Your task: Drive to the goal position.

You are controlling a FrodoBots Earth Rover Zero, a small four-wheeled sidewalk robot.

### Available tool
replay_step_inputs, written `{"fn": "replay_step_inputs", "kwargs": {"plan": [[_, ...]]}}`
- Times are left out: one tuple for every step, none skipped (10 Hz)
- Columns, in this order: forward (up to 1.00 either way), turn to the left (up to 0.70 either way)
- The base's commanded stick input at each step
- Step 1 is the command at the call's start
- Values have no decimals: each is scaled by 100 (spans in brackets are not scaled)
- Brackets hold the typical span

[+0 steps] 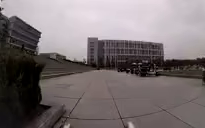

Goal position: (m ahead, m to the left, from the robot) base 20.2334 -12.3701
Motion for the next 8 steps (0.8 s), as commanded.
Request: {"fn": "replay_step_inputs", "kwargs": {"plan": [[0,0],[0,0],[0,0],[1,0],[2,0],[2,0],[2,0],[0,0]]}}
